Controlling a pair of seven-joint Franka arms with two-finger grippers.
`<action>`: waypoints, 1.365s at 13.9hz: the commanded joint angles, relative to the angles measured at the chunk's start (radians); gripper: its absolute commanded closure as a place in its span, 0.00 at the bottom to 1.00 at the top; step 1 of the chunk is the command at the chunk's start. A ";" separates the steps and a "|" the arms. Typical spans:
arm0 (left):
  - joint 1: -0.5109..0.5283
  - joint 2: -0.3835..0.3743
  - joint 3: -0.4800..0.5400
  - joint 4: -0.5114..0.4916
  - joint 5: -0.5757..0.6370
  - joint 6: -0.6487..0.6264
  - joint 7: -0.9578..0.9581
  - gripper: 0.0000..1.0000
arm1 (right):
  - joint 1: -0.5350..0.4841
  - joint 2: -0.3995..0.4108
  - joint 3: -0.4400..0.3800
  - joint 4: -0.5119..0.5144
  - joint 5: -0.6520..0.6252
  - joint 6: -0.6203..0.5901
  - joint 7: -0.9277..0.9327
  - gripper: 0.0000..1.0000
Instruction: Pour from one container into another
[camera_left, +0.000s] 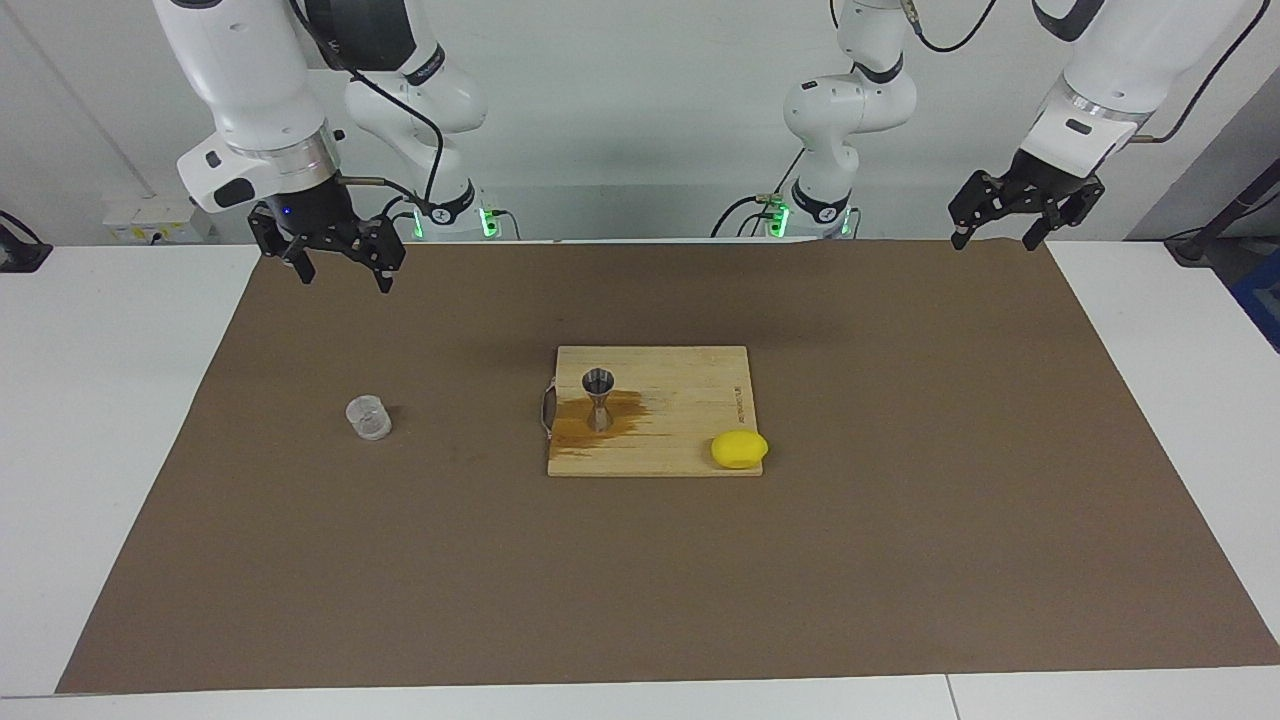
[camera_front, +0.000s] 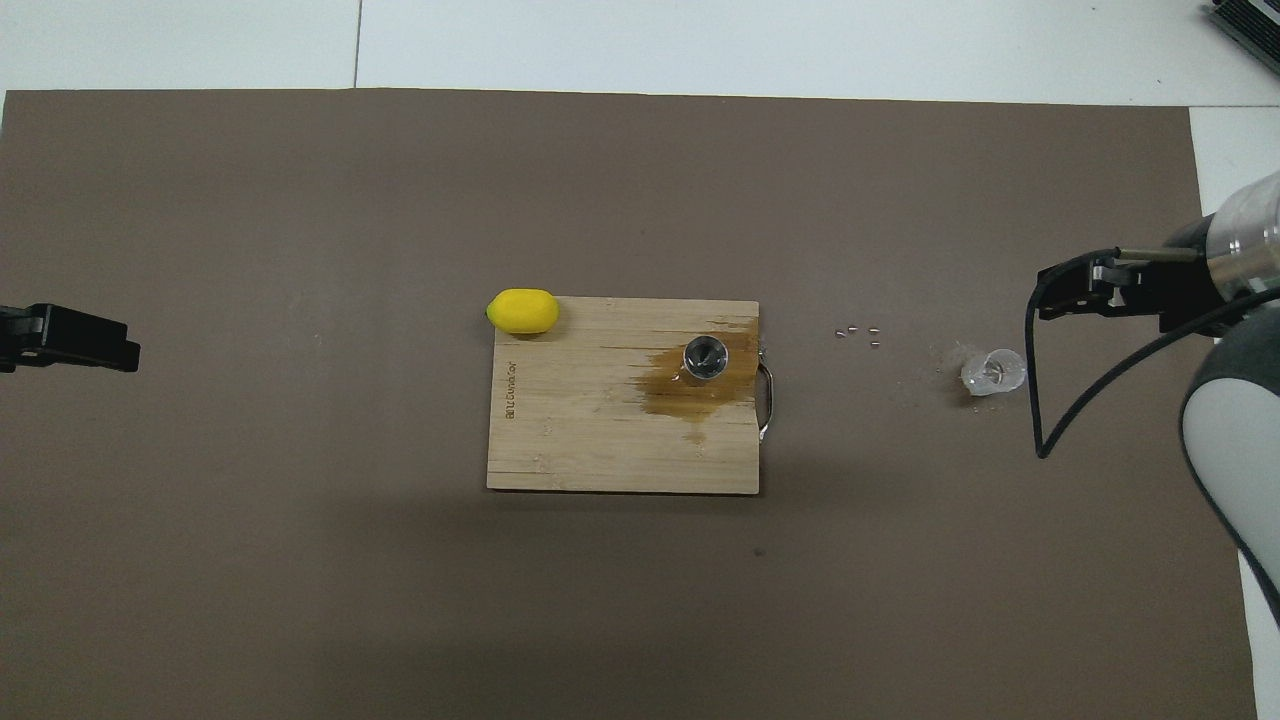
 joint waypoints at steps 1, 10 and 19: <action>-0.001 -0.013 0.001 -0.021 -0.005 0.012 -0.007 0.00 | -0.008 -0.024 0.002 -0.036 0.023 -0.005 -0.031 0.00; -0.001 -0.015 0.001 -0.021 -0.005 0.010 -0.007 0.00 | -0.002 -0.065 0.002 -0.062 0.035 -0.014 -0.038 0.00; -0.001 -0.013 0.001 -0.021 -0.005 0.012 -0.007 0.00 | -0.005 -0.059 0.002 -0.021 0.033 0.010 -0.061 0.00</action>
